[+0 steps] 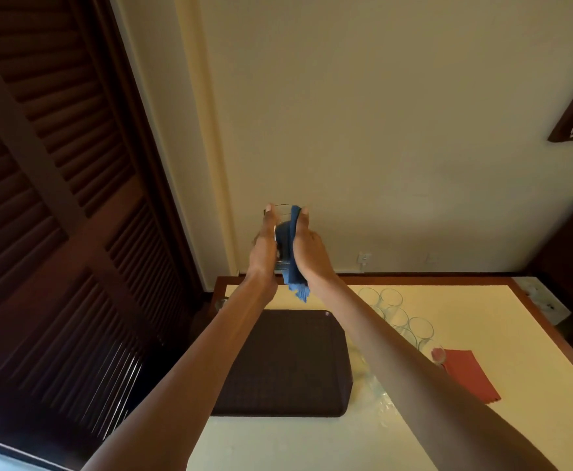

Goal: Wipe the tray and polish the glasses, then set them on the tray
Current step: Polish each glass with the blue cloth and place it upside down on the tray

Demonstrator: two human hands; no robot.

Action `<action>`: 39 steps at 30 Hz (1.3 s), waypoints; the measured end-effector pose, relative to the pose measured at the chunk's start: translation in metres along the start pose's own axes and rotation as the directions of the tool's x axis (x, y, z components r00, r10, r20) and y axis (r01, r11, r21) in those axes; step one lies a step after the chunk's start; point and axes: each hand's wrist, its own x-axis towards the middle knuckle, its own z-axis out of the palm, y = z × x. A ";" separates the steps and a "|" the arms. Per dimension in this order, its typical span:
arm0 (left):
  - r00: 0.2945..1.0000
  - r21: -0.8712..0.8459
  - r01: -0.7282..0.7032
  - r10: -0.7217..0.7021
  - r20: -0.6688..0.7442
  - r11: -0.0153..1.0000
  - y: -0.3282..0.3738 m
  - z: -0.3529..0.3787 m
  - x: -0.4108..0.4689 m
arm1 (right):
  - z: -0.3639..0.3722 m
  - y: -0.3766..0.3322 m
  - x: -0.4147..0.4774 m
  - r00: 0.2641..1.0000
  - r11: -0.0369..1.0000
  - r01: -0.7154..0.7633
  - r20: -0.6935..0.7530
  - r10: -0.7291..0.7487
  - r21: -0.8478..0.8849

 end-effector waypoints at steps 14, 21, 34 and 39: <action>0.991 -0.112 0.075 -0.062 0.118 0.991 0.001 -0.007 0.000 | 0.003 0.007 -0.001 0.919 0.917 0.365 -0.098 -0.383 -0.162; 1.000 0.024 -0.004 0.004 -0.003 1.000 0.003 0.004 -0.003 | -0.006 -0.005 0.004 1.000 0.999 0.003 -0.020 -0.004 -0.038; 0.998 -0.088 0.046 -0.043 0.035 0.995 0.000 -0.009 0.001 | 0.012 0.007 -0.006 0.881 0.868 0.415 -0.119 -0.459 -0.273; 0.998 -0.008 0.003 -0.003 -0.058 1.000 0.004 -0.001 -0.006 | 0.000 -0.013 0.005 0.982 0.988 0.133 -0.125 -0.143 -0.082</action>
